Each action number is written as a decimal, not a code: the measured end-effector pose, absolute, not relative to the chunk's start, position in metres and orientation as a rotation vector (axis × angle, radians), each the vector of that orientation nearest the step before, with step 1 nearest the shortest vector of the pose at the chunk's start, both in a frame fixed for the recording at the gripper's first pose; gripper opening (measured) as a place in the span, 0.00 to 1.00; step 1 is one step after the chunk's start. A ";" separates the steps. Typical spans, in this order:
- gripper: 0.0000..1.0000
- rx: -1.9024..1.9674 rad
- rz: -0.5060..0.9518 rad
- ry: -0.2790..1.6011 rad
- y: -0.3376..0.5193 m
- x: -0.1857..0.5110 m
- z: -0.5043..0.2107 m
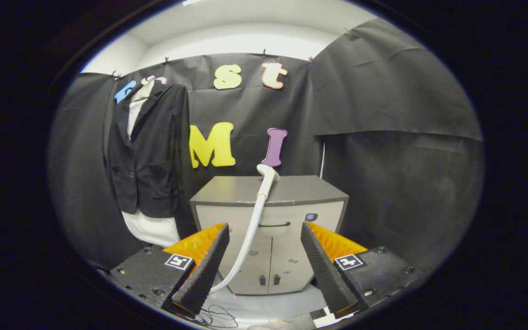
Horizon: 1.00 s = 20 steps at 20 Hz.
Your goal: Iron the clothes twice with a garment steamer, once on the left side and once on the right side.
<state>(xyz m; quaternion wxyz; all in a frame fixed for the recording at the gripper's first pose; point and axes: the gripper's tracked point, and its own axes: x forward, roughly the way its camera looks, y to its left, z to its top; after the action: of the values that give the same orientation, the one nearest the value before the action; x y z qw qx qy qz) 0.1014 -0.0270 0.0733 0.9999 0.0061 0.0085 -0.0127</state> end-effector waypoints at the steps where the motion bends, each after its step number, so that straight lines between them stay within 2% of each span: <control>1: 0.98 0.013 -0.020 0.015 -0.030 0.115 0.081; 9: 0.98 -0.008 0.009 0.053 -0.044 0.238 0.129; 20: 0.95 -0.031 0.107 0.274 -0.038 0.396 0.097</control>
<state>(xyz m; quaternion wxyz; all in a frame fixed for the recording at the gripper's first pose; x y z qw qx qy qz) 0.3964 -0.0381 0.0973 0.9891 -0.0153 0.1364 0.0534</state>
